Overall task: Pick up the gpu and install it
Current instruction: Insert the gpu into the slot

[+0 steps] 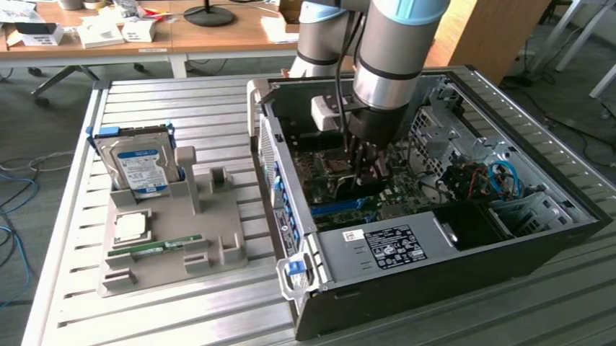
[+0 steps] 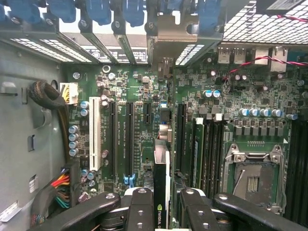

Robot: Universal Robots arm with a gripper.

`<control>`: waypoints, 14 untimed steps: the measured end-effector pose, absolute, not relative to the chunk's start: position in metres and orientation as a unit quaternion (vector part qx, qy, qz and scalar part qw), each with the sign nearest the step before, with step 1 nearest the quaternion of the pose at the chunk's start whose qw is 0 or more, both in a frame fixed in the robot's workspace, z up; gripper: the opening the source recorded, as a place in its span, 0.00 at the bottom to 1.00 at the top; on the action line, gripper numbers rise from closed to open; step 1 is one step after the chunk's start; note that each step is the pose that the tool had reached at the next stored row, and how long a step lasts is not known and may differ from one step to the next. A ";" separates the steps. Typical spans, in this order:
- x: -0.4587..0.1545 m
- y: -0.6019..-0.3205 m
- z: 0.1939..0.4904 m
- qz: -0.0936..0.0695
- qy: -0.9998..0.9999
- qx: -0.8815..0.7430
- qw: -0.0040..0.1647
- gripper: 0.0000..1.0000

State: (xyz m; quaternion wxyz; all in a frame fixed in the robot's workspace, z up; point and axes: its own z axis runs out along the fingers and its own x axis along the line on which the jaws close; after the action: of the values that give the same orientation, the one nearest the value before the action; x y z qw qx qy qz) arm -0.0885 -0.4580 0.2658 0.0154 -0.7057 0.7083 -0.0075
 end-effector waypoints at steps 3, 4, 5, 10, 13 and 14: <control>-0.089 -0.458 0.265 -0.007 0.708 -0.706 0.015 0.26; -0.089 -0.458 0.264 -0.007 0.708 -0.706 0.015 0.26; -0.089 -0.458 0.264 -0.007 0.708 -0.706 0.015 0.26; -0.089 -0.458 0.262 -0.008 0.708 -0.706 0.015 0.26; -0.089 -0.458 0.262 -0.008 0.708 -0.706 0.015 0.26; -0.090 -0.458 0.262 -0.007 0.708 -0.706 0.015 0.26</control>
State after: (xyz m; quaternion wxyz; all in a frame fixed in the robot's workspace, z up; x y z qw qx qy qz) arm -0.0896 -0.4579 0.2617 0.0154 -0.7058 0.7082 -0.0075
